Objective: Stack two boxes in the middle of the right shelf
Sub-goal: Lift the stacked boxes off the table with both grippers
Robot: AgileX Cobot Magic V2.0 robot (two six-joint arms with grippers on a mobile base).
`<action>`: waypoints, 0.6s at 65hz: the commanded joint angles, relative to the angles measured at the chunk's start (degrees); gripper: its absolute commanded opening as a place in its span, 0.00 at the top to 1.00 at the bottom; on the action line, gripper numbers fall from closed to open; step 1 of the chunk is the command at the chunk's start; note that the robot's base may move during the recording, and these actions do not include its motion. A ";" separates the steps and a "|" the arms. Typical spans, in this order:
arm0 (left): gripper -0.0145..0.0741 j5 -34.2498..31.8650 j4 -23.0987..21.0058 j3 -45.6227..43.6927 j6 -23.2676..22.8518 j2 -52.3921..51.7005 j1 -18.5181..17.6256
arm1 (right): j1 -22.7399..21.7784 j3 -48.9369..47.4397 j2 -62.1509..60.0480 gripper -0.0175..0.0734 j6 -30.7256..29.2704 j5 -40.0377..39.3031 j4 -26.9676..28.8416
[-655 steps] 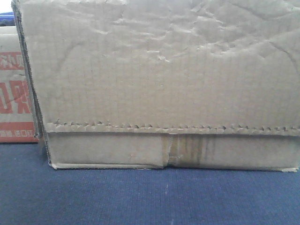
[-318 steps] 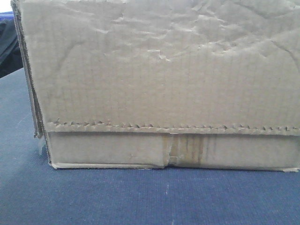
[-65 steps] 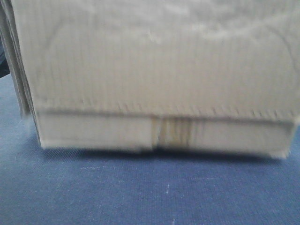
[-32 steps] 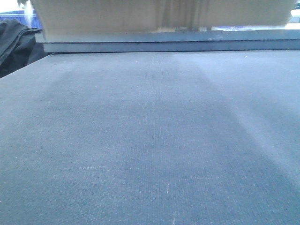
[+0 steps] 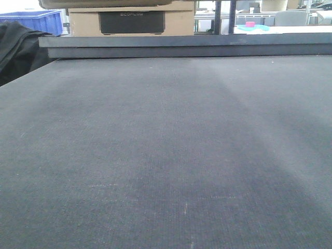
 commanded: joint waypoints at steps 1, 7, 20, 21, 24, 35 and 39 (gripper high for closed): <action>0.96 -1.23 1.08 -0.95 0.10 -1.25 0.20 | -0.60 -0.42 -0.51 0.98 -0.25 -3.00 -2.88; 0.96 -1.23 1.08 -0.95 0.10 -1.25 0.20 | -0.60 -0.42 -0.51 0.98 -0.25 -3.13 -2.88; 0.96 -1.23 1.08 -0.95 0.10 -1.25 0.20 | -0.60 -0.42 -0.51 0.98 -0.25 -3.24 -2.88; 0.96 -1.23 1.08 -0.95 0.10 -1.25 0.20 | -0.60 -0.42 -0.51 0.98 -0.25 -3.24 -2.88; 0.96 -1.23 1.08 -0.95 0.10 -1.25 0.20 | -0.60 -0.42 -0.51 0.98 -0.25 -3.24 -2.88; 0.96 -1.23 1.08 -0.95 0.10 -1.25 0.20 | -0.60 -0.42 -0.51 0.98 -0.25 -3.24 -2.88; 0.96 -1.23 1.08 -0.95 0.10 -1.25 0.20 | -0.60 -0.42 -0.51 0.98 -0.25 -3.24 -2.88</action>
